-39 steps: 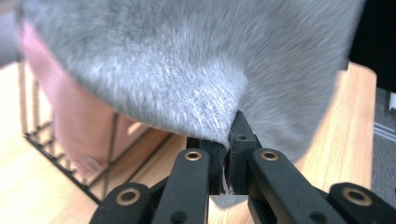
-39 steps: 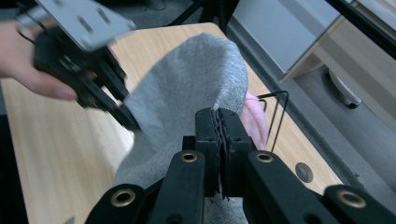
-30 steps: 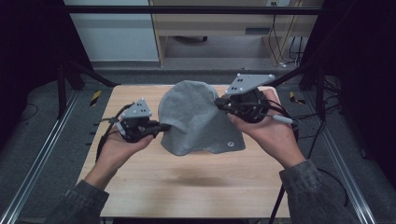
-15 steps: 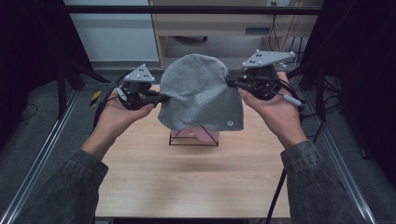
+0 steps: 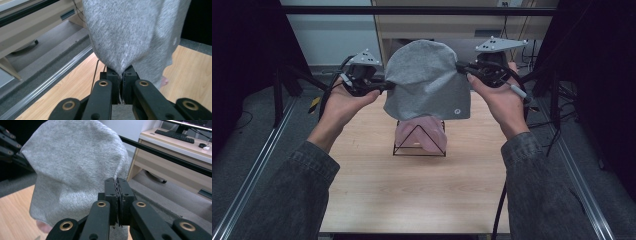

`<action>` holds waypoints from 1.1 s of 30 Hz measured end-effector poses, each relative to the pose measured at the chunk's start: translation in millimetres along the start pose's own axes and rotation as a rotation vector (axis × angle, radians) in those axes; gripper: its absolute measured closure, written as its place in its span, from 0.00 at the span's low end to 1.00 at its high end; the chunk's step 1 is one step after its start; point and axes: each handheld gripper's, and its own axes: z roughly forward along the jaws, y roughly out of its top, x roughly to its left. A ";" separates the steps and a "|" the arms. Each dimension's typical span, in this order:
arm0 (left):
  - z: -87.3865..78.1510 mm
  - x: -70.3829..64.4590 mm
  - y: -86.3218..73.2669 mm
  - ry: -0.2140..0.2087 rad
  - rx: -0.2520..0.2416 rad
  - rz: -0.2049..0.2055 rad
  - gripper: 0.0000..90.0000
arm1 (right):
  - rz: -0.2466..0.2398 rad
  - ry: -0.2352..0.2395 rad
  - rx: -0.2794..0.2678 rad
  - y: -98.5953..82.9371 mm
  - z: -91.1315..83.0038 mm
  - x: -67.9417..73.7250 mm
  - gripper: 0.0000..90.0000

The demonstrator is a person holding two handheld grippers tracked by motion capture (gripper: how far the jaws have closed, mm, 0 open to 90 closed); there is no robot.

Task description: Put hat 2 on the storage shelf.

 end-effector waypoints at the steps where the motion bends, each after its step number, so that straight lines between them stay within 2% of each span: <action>1: 1.4 1.3 -0.6 0.008 -0.005 -0.011 0.97 | 0.005 -0.001 -0.008 -0.2 1.4 -1.2 0.98; 7: 2.7 9.8 1.2 0.025 -0.031 -0.039 0.97 | 0.021 -0.010 -0.037 0.2 10.2 -4.6 0.98; 11: 2.8 12.2 6.3 0.040 -0.035 -0.031 0.97 | 0.028 -0.019 -0.062 1.3 12.6 -7.6 0.98; 14: 5.1 13.2 7.4 0.056 -0.033 -0.028 0.97 | 0.038 -0.014 -0.057 0.1 14.9 -10.0 0.98; 16: 7.1 13.4 7.3 0.080 -0.031 -0.012 0.97 | 0.040 -0.019 -0.053 -2.2 17.4 -12.0 0.98; 20: 11.6 15.3 9.4 0.102 -0.071 -0.017 0.97 | 0.045 -0.029 -0.059 -4.9 22.2 -16.8 0.98; 21: 12.8 15.9 10.4 0.101 -0.075 -0.022 0.97 | 0.053 -0.031 -0.067 -4.9 23.3 -17.5 0.98; 24: 15.4 17.4 13.5 0.128 -0.069 -0.001 0.97 | 0.056 -0.040 -0.084 -4.0 26.0 -19.7 0.98; 26: 17.0 18.2 14.1 0.127 -0.066 0.004 0.97 | 0.060 -0.040 -0.084 -4.6 28.8 -21.1 0.98; 33: 27.9 22.0 2.2 0.116 -0.045 -0.023 0.97 | 0.078 -0.035 -0.053 -16.0 42.8 -22.0 0.98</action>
